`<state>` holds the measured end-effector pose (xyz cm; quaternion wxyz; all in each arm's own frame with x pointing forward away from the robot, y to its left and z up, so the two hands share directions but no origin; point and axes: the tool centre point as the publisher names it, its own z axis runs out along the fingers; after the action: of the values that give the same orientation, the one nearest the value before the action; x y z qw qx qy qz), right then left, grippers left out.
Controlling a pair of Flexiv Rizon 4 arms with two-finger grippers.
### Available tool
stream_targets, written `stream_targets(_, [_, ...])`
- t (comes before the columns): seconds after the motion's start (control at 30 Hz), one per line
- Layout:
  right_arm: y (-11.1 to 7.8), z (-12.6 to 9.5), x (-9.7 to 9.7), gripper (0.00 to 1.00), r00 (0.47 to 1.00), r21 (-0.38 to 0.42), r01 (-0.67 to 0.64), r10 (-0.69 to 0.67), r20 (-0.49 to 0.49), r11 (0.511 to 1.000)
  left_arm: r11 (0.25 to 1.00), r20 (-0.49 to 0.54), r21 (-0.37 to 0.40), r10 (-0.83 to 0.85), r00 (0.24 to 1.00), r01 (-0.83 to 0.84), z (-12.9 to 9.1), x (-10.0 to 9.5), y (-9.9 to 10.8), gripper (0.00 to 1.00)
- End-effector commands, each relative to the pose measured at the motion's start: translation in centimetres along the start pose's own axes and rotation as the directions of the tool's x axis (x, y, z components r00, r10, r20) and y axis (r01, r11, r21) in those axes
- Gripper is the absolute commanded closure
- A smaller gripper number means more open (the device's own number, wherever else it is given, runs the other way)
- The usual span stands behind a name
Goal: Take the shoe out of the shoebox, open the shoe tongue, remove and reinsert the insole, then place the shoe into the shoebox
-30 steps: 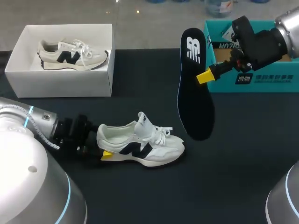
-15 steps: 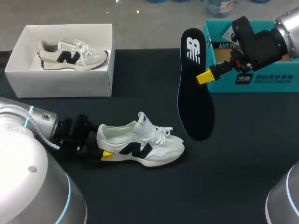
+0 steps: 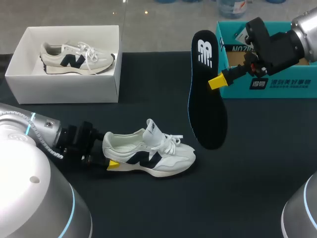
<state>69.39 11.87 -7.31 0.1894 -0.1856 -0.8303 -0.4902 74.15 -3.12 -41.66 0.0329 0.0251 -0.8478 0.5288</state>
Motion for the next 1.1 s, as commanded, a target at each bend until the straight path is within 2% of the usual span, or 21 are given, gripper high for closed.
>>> stream_targets(0.03, [0.1,0.1,-0.1,1.00,1.000,0.004,-0.001,0.001,0.000,1.000,1.000,0.002,-0.001,0.000,1.000,0.000,0.0,0.1,-0.1,0.93])
stream_targets(0.1, [0.1,0.1,-0.1,1.00,1.000,0.004,-0.001,0.001,0.000,1.000,1.000,0.002,-0.001,0.000,1.000,0.000,0.0,0.1,-0.1,0.38])
stream_targets(0.13, [0.1,0.1,-0.1,1.00,1.000,0.004,-0.001,0.001,0.000,1.000,1.000,0.002,-0.001,0.000,1.000,0.000,0.0,0.1,-0.1,0.15])
stream_targets(0.17, [0.1,0.1,-0.1,1.00,1.000,0.004,-0.001,0.001,0.000,1.000,1.000,0.002,-0.001,0.000,1.000,0.000,0.0,0.1,-0.1,0.00])
stream_targets(0.3, [0.1,0.1,-0.1,1.00,1.000,0.004,-0.001,0.001,0.000,1.000,1.000,-0.023,0.002,0.014,1.000,-0.014,-0.6,-0.2,-0.1,0.00])
stream_targets(0.57, [0.1,0.1,-0.1,1.00,1.000,0.004,-0.001,0.001,0.000,1.000,0.998,-0.030,-0.049,0.027,0.999,-0.029,-2.0,-0.9,-0.2,0.00])
stream_targets(0.63, [0.1,0.1,-0.1,1.00,1.000,0.004,-0.001,0.001,0.000,1.000,0.996,-0.034,-0.076,0.042,0.999,-0.044,-2.3,-1.0,-0.2,0.00])
stream_targets(0.83, [0.1,0.1,-0.1,1.00,1.000,0.004,-0.001,0.001,0.000,1.000,0.970,-0.094,-0.230,0.060,0.994,-0.081,-3.0,-0.8,0.0,0.00])
stream_targets(1.1, [0.1,0.1,-0.1,1.00,1.000,0.004,-0.001,0.001,0.000,1.000,0.970,-0.094,-0.230,0.060,0.994,-0.081,-3.0,-0.8,0.0,0.00])
